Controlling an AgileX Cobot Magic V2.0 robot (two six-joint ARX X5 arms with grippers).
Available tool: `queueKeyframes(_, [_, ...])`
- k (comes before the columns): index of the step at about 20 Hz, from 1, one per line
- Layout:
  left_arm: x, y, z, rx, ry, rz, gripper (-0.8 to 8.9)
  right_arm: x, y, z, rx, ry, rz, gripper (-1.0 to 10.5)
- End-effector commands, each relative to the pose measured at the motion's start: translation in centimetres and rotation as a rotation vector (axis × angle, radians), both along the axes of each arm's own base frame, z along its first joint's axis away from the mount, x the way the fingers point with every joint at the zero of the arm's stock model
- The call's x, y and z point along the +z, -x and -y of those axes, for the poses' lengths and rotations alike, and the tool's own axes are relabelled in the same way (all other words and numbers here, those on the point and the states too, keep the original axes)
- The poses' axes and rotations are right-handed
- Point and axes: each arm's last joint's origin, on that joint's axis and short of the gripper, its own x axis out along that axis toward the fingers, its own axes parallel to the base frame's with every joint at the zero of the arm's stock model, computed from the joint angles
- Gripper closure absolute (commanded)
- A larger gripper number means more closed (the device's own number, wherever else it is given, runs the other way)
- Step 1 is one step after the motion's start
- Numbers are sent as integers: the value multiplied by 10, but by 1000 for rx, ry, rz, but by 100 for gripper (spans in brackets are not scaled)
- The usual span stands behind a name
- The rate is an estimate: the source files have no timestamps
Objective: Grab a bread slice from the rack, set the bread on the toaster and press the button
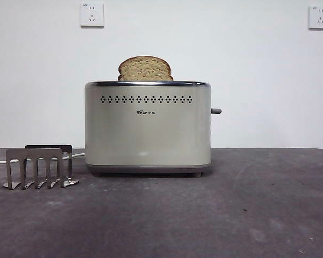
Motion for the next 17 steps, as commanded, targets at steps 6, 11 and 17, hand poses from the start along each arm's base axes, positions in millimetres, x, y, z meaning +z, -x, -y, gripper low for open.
queueKeyframes(6, [-3,4,0,-47,22,-73,563,1,16,2,30,27,8,958])
queueKeyframes(11, [-5,6,0,-58,19,-101,666,1,15,2,29,28,8,946])
queueKeyframes(17, [-5,7,0,-72,26,-112,817,1,15,3,23,29,7,946])
